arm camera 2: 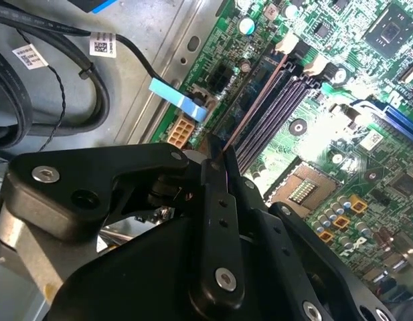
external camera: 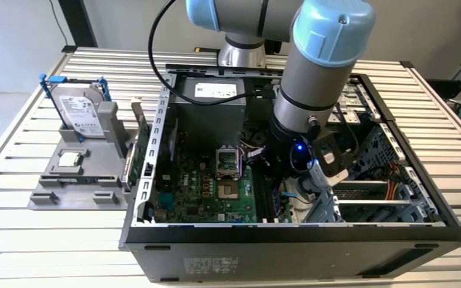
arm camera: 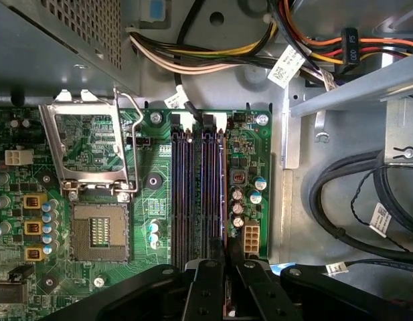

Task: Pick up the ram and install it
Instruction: 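Insert the ram into the slot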

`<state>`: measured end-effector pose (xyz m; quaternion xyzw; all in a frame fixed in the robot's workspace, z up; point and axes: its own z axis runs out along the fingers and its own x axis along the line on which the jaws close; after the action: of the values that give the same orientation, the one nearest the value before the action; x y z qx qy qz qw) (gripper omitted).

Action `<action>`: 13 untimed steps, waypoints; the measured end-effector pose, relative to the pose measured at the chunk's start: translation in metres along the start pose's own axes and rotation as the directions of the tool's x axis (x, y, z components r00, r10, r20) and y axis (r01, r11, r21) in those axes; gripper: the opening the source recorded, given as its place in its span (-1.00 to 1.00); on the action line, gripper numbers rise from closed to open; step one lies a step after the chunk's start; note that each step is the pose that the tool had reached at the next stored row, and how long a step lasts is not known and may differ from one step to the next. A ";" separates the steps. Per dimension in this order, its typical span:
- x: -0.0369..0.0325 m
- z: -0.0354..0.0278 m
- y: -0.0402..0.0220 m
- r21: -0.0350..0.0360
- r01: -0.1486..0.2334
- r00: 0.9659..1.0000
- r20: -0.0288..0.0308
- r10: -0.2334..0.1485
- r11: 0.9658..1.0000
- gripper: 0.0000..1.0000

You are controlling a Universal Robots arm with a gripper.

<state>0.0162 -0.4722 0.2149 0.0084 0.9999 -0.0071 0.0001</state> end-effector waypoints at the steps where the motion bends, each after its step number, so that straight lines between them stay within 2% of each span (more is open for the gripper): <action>1: 0.0000 -0.0007 0.0000 0.001 -0.001 1.000 0.000 0.001 1.000 -1.00; 4: 0.0001 -0.0032 0.0000 0.002 -0.002 1.000 0.000 0.002 1.000 -1.00; 8: 0.0003 -0.0100 -0.0001 0.003 -0.004 1.000 0.000 0.004 1.000 -1.00; 13: 0.0017 -0.0100 0.0006 0.002 -0.015 1.000 0.000 0.015 1.000 -1.00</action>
<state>0.0145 -0.4715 0.2249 0.0161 0.9998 -0.0084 0.0001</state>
